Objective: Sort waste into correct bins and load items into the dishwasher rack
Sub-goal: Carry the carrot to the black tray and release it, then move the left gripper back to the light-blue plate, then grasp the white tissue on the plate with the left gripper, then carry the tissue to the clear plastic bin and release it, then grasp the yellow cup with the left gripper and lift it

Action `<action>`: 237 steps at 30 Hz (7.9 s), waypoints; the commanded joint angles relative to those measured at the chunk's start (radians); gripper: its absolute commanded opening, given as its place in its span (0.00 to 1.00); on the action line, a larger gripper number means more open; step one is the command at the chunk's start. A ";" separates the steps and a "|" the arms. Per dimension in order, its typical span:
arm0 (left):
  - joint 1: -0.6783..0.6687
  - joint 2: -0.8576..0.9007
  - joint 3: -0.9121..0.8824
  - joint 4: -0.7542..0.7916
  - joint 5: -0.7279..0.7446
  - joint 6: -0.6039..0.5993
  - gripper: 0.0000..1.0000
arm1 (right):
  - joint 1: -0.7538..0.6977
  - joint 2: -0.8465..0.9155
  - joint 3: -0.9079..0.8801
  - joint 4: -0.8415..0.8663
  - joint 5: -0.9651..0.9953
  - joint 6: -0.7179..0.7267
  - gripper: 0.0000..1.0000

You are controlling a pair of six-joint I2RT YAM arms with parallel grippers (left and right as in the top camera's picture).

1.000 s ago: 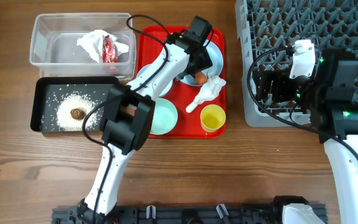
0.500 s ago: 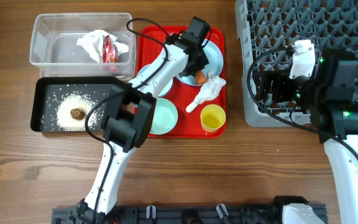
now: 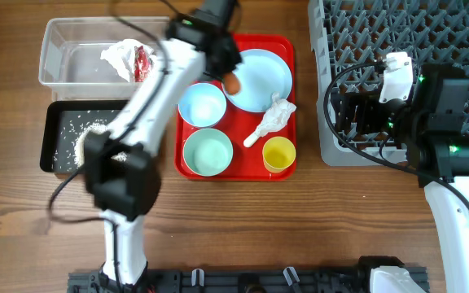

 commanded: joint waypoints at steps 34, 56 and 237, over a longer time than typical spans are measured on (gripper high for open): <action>0.665 -0.170 -0.521 -0.117 -0.004 -0.116 0.06 | 0.003 0.053 0.017 0.007 0.006 0.000 1.00; 0.599 -0.204 -0.670 0.121 0.041 -0.187 0.64 | 0.003 0.053 0.017 0.006 0.006 0.000 1.00; 0.261 -0.258 -0.378 0.494 1.308 0.510 0.04 | -0.024 0.333 0.026 0.705 -1.009 0.300 1.00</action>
